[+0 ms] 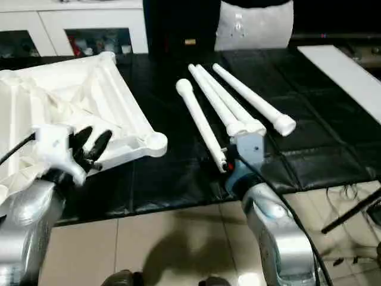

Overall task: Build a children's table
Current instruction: Insert table leg to table base

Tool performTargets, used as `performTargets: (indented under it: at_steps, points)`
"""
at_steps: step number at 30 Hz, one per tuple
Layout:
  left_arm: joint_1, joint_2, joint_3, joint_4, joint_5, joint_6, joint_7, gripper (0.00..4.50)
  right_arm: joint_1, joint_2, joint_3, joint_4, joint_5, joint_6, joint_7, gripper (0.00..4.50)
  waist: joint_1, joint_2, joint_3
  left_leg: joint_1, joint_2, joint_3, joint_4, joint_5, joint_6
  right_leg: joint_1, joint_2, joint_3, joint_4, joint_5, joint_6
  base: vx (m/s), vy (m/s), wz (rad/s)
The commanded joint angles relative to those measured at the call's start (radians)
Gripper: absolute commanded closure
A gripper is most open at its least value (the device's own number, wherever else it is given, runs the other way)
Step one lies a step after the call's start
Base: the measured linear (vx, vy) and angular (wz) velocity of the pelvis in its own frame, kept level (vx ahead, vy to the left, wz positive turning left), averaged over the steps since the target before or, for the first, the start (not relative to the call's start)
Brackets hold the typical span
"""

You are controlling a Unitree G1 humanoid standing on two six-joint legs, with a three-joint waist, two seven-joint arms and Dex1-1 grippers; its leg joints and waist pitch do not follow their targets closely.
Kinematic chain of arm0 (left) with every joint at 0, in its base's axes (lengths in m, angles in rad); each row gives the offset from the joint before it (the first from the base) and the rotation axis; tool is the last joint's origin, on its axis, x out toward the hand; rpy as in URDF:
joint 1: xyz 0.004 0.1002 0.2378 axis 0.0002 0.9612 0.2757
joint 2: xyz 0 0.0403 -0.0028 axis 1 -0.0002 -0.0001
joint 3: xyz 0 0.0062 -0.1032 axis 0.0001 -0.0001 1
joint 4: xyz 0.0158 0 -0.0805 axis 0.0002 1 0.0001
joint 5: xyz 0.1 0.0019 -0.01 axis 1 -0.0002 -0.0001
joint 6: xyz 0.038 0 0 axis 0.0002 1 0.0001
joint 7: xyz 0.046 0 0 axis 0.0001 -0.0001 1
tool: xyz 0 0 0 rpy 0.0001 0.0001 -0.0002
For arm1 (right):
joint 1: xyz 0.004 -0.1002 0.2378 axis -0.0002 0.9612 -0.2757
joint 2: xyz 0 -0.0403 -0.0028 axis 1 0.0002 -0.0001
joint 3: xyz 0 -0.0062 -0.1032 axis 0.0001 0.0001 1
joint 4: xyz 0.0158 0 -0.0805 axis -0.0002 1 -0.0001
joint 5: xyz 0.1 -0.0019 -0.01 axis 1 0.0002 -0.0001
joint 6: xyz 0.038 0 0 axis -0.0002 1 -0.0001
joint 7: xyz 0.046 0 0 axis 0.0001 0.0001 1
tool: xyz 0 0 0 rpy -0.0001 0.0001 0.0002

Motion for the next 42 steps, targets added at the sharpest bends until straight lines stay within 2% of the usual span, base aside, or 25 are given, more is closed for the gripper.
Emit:
performTargets:
  at_steps: [1, 7, 11, 14, 15, 16, 18, 20, 21, 23, 24, 25, 27, 28, 29, 30, 31, 32, 33, 34, 37, 38, 39, 41, 42]
  points:
    - [0.016, -0.018, -0.034, -0.057, 0.030, 0.059, 0.045, 2.12, 0.019, 0.005, -0.005, -0.012, 0.016, -0.014, 0.001, 0.00, -0.003, 0.009, -0.057, 0.036, 0.029, -0.023, -0.079, -0.433, -0.057, 0.003, -0.057, 0.042, -0.119, -0.416, -0.070, 0.000, 0.000, 0.00]
    - [0.027, -0.024, -0.063, -0.079, 0.038, 0.074, 0.059, 2.12, 0.020, 0.005, -0.020, 0.003, 0.020, -0.025, -0.003, 0.00, -0.014, 0.002, -0.046, 0.066, 0.024, -0.033, -0.078, -0.612, -0.080, -0.001, -0.056, 0.028, -0.148, -0.618, -0.009, 0.000, 0.000, 0.00]
    - [0.034, -0.027, -0.068, -0.091, 0.051, 0.092, 0.072, 2.12, 0.005, -0.009, -0.016, 0.027, 0.011, -0.041, 0.003, 0.00, -0.051, 0.021, -0.020, 0.125, 0.029, -0.052, -0.092, -0.880, -0.080, 0.028, -0.013, -0.065, -0.178, -0.688, 0.005, 0.013, 0.028, -0.15]
    - [0.030, -0.029, -0.070, -0.094, 0.052, 0.104, 0.079, 2.12, -0.005, -0.021, -0.010, 0.042, 0.006, -0.047, 0.009, 0.00, -0.018, 0.038, -0.025, 0.042, 0.086, -0.017, -0.222, -1.048, -0.069, 0.143, -0.011, -0.057, 0.075, -0.275, -0.049, 0.000, 0.000, 0.00]
    - [0.028, -0.031, -0.069, -0.092, 0.050, 0.103, 0.080, 2.12, -0.007, -0.024, -0.009, 0.042, 0.006, -0.045, 0.011, 0.00, -0.019, 0.000, -0.024, 0.075, 0.066, 0.004, -0.164, -0.941, -0.049, 0.111, -0.033, 0.009, 0.015, -0.499, -0.034, 0.000, 0.000, 0.00]
    - [0.027, -0.031, -0.068, -0.091, 0.047, 0.103, 0.081, 2.12, -0.009, -0.025, -0.009, 0.042, 0.007, -0.043, 0.013, 0.00, -0.026, -0.038, -0.010, 0.183, -0.025, 0.015, 0.115, -0.587, -0.024, -0.036, -0.134, 0.027, -0.244, -1.128, -0.005, 0.104, -0.077, -0.05]
    - [0.026, -0.032, -0.070, -0.090, 0.047, 0.104, 0.084, 2.12, -0.012, -0.031, -0.009, 0.041, 0.007, -0.041, 0.016, 0.00, -0.013, -0.037, -0.032, 0.032, -0.032, -0.056, 0.145, -0.252, 0.057, 0.126, -0.204, 0.137, -0.211, -1.114, -0.072, 0.211, -0.038, -0.14]
    - [0.028, -0.039, -0.075, -0.093, 0.050, 0.110, 0.088, 2.12, -0.014, -0.045, -0.007, 0.039, 0.011, -0.035, 0.028, 0.00, 0.007, -0.029, -0.040, 0.017, -0.016, -0.067, 0.066, -0.223, 0.060, 0.150, -0.144, 0.105, -0.169, -0.831, -0.128, 0.111, 0.006, 0.11]
    - [0.031, -0.042, -0.078, -0.097, 0.051, 0.111, 0.091, 2.12, -0.014, -0.055, -0.001, 0.040, 0.009, -0.034, 0.037, 0.00, -0.029, -0.014, -0.031, 0.075, 0.003, -0.062, -0.036, -0.298, 0.068, 0.100, -0.031, 0.023, -0.116, -0.532, -0.207, 0.000, 0.000, 0.00]
    - [0.036, -0.046, -0.080, -0.103, 0.049, 0.114, 0.094, 2.12, -0.013, -0.066, 0.007, 0.042, 0.009, -0.034, 0.050, 0.00, -0.066, 0.037, -0.073, 0.188, 0.068, -0.139, -0.076, -0.339, 0.142, 0.046, -0.011, -0.016, -0.031, -0.223, -0.227, 0.103, 0.007, 0.17]
    - [0.042, -0.044, -0.083, -0.109, 0.051, 0.117, 0.096, 2.12, -0.015, -0.072, 0.011, 0.043, 0.010, -0.033, 0.058, 0.00, -0.082, -0.008, -0.068, 0.144, 0.046, -0.224, -0.099, -0.317, 0.359, 0.059, -0.009, -0.039, -0.001, -0.131, -0.140, 0.126, 0.004, 0.11]
    - [0.049, -0.042, -0.085, -0.118, 0.054, 0.121, 0.097, 2.12, -0.019, -0.083, 0.019, 0.044, 0.012, -0.033, 0.070, 0.00, -0.067, -0.010, -0.065, 0.081, -0.046, -0.157, -0.042, -0.269, 0.447, 0.122, -0.061, -0.014, -0.100, -0.106, -0.110, 0.127, 0.014, 0.35]
    - [0.058, -0.043, -0.084, -0.128, 0.055, 0.127, 0.102, 2.12, -0.023, -0.096, 0.030, 0.046, 0.008, -0.036, 0.081, 0.00, -0.038, -0.019, -0.071, -0.052, -0.063, -0.097, 0.071, -0.087, 0.384, 0.248, -0.185, 0.024, -0.195, -0.292, -0.123, 0.091, 0.018, 0.62]
    - [0.061, -0.043, -0.083, -0.133, 0.056, 0.126, 0.104, 2.12, -0.026, -0.098, 0.032, 0.047, 0.008, -0.035, 0.082, 0.00, -0.036, -0.041, -0.078, -0.071, -0.056, -0.094, 0.086, -0.064, 0.351, 0.264, -0.191, 0.015, -0.204, -0.323, -0.107, 0.110, 0.030, 0.59]
    - [0.068, -0.044, -0.083, -0.140, 0.055, 0.129, 0.104, 2.12, -0.028, -0.100, 0.034, 0.050, 0.010, -0.036, 0.085, 0.00, -0.038, -0.022, -0.081, -0.054, -0.042, -0.099, 0.052, -0.026, 0.324, 0.257, -0.153, -0.037, -0.195, -0.295, -0.109, 0.152, 0.028, 0.62]
    - [0.073, -0.045, -0.083, -0.145, 0.055, 0.132, 0.105, 2.12, -0.030, -0.101, 0.035, 0.051, 0.011, -0.038, 0.086, 0.00, -0.057, 0.010, -0.085, 0.042, -0.041, -0.148, -0.005, 0.054, 0.385, 0.216, -0.037, -0.112, -0.138, -0.218, -0.086, 0.152, 0.028, 0.62]
    - [0.077, -0.044, -0.084, -0.149, 0.056, 0.134, 0.105, 2.12, -0.030, -0.101, 0.036, 0.053, 0.011, -0.038, 0.085, 0.00, -0.098, 0.028, -0.099, 0.190, -0.019, -0.246, -0.020, 0.113, 0.492, 0.104, 0.037, -0.141, -0.033, -0.227, -0.044, 0.236, -0.008, 0.62]
    - [0.083, -0.042, -0.088, -0.154, 0.058, 0.133, 0.103, 2.12, -0.031, -0.102, 0.035, 0.056, 0.011, -0.038, 0.085, 0.00, -0.121, 0.030, -0.110, 0.277, 0.028, -0.351, -0.003, 0.371, 0.632, -0.011, 0.044, -0.087, 0.068, -0.301, 0.035, 0.254, -0.032, 0.66]
    - [0.092, -0.042, -0.090, -0.161, 0.058, 0.137, 0.105, 2.12, -0.030, -0.101, 0.029, 0.059, 0.014, -0.031, 0.082, 0.00, -0.088, 0.010, -0.073, 0.211, 0.081, -0.255, -0.006, 0.340, 0.444, -0.052, -0.005, -0.029, 0.103, -0.196, 0.051, 0.254, -0.032, 0.66]
    - [0.095, -0.043, -0.090, -0.164, 0.057, 0.140, 0.107, 2.12, -0.030, -0.108, 0.031, 0.060, 0.015, -0.029, 0.085, 0.00, -0.104, 0.000, -0.086, 0.206, 0.087, -0.253, -0.028, 0.303, 0.418, -0.053, -0.011, -0.020, 0.116, -0.138, 0.072, 0.182, -0.039, 0.47]
    - [0.099, -0.050, -0.089, -0.167, 0.035, 0.132, 0.094, 2.12, -0.027, -0.115, 0.031, 0.058, 0.009, -0.019, 0.074, 0.00, -0.082, -0.068, -0.071, 0.131, -0.022, -0.152, -0.064, 0.097, 0.398, -0.025, -0.042, 0.053, -0.021, 0.123, -0.002, 0.135, -0.036, 0.09]
    - [0.099, -0.047, -0.092, -0.168, 0.033, 0.135, 0.090, 2.12, -0.027, -0.114, 0.029, 0.058, 0.007, -0.016, 0.070, 0.00, -0.047, -0.110, -0.071, 0.070, -0.125, -0.099, 0.037, -0.110, 0.307, 0.059, -0.115, 0.168, -0.138, -0.083, 0.033, 0.107, -0.069, 0.06]
    - [0.102, -0.028, -0.107, -0.166, 0.034, 0.136, 0.067, 2.12, -0.027, -0.112, 0.022, 0.054, 0.000, 0.002, 0.056, 0.00, -0.037, -0.095, -0.085, 0.042, -0.101, -0.132, 0.096, -0.096, 0.184, 0.126, -0.205, 0.214, -0.114, -0.006, -0.111, 0.107, -0.069, 0.06]
    - [0.103, -0.018, -0.111, -0.160, 0.031, 0.127, 0.052, 2.02, -0.028, -0.111, 0.017, 0.051, -0.007, 0.019, 0.039, 0.00, -0.037, -0.094, -0.091, 0.029, -0.089, -0.136, 0.070, 0.071, 0.080, 0.136, -0.159, 0.158, -0.057, 0.418, -0.155, 0.093, -0.050, -0.07]
    - [0.096, -0.010, -0.108, -0.147, 0.022, 0.119, 0.034, 1.93, -0.034, -0.113, 0.007, 0.048, -0.013, 0.045, 0.015, 0.00, -0.050, -0.070, -0.078, 0.025, -0.078, -0.119, 0.004, 0.220, 0.016, 0.105, -0.069, 0.081, -0.037, 0.777, -0.157, 0.081, -0.044, -0.12]
